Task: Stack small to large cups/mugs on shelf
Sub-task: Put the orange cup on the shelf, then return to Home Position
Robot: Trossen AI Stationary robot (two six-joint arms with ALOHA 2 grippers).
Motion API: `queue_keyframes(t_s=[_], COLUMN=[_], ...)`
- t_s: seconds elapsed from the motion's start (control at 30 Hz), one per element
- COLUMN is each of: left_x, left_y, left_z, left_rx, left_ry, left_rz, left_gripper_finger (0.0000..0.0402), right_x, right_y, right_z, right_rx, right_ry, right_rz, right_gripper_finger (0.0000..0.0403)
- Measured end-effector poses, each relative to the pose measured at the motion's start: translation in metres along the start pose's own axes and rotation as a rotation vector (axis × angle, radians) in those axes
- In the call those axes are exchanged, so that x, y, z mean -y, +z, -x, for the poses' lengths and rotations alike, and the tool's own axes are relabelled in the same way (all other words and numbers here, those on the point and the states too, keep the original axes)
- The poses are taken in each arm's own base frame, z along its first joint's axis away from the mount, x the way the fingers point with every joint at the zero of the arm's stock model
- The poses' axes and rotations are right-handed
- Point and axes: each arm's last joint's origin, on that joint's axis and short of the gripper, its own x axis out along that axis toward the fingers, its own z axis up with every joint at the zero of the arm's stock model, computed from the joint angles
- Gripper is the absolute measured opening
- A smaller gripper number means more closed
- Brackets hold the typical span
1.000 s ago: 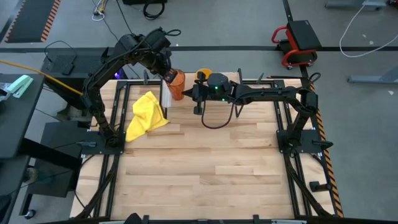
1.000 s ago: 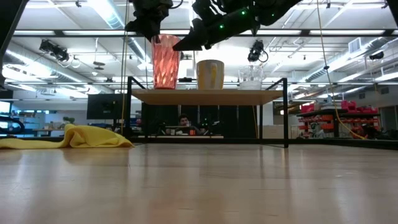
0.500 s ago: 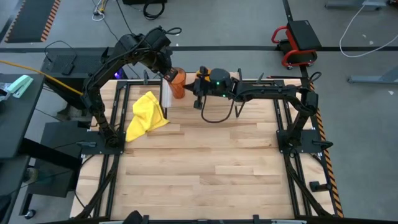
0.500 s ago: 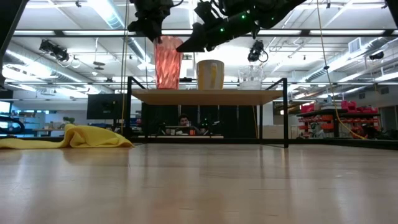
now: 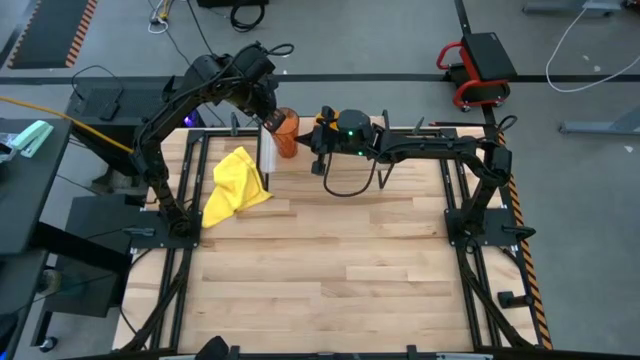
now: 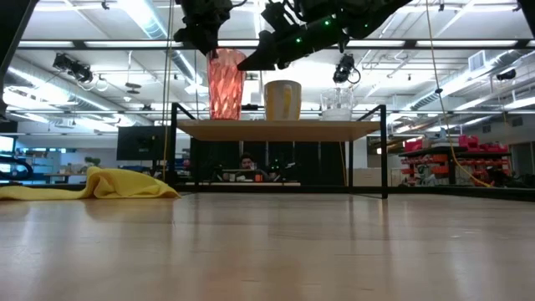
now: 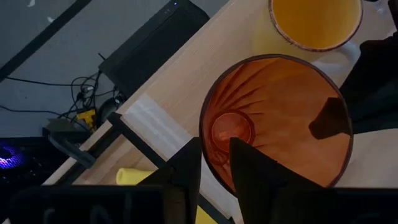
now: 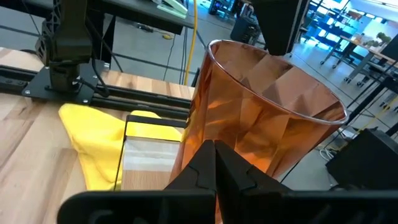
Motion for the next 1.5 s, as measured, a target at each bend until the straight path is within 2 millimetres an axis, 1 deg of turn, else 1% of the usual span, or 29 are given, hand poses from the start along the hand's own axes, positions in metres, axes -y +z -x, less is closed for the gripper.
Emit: queue_keyframes(t_s=[0.13,0.23,0.4,0.5,0.57,0.67,0.77,0.87,0.93,1.03,1.2,1.33,1.5], left_x=[-0.001,-0.004,-0.009,-0.01,-0.01,-0.008,-0.003,0.006,0.012,0.024,0.051,0.075,0.097], left_y=[-0.001,-0.004,-0.014,-0.023,-0.03,-0.041,-0.051,-0.055,-0.058,-0.062,-0.072,-0.083,-0.096], left_z=[0.003,0.012,0.04,0.059,0.069,0.08,0.087,0.094,0.099,0.102,0.11,0.115,0.123], left_rx=[0.008,0.033,0.105,0.141,0.149,0.135,0.107,0.139,0.157,0.169,0.188,0.195,0.205], left_ry=[0.008,0.037,0.091,0.087,0.084,0.081,0.094,0.105,0.103,0.09,0.03,-0.026,-0.087], left_rz=[-0.002,0.001,0.019,0.031,0.058,0.074,0.057,0.056,0.048,0.015,-0.033,-0.112,-0.174], left_gripper_finger=[0.0092,0.0095,0.0091,0.0087,0.0084,0.008,0.0078,0.0079,0.0081,0.0082,0.0074,0.0068,0.0068], right_x=[0.0,-0.001,-0.004,-0.009,-0.012,-0.019,-0.027,-0.033,-0.036,-0.043,-0.059,-0.072,-0.085], right_y=[-0.001,-0.001,0.001,0.007,0.013,0.029,0.049,0.066,0.075,0.084,0.083,0.079,0.08], right_z=[0.0,0.0,0.002,0.01,0.019,0.042,0.073,0.107,0.129,0.157,0.191,0.209,0.229], right_rx=[-0.006,-0.014,-0.035,-0.057,-0.082,-0.095,-0.113,-0.115,-0.103,-0.106,-0.155,-0.181,-0.152], right_ry=[0.003,0.006,-0.026,-0.029,-0.011,0.013,0.003,0.003,0.021,0.065,0.146,0.196,0.268], right_rz=[-0.001,-0.004,0.003,0.012,0.014,0.017,0.012,-0.029,-0.072,-0.135,-0.209,-0.263,-0.307], right_gripper_finger=[0.0002,0.0002,0.0002,0.0002,0.0002,0.0003,0.0003,0.0004,0.0004,0.0004,0.0004,0.0005,0.0005])
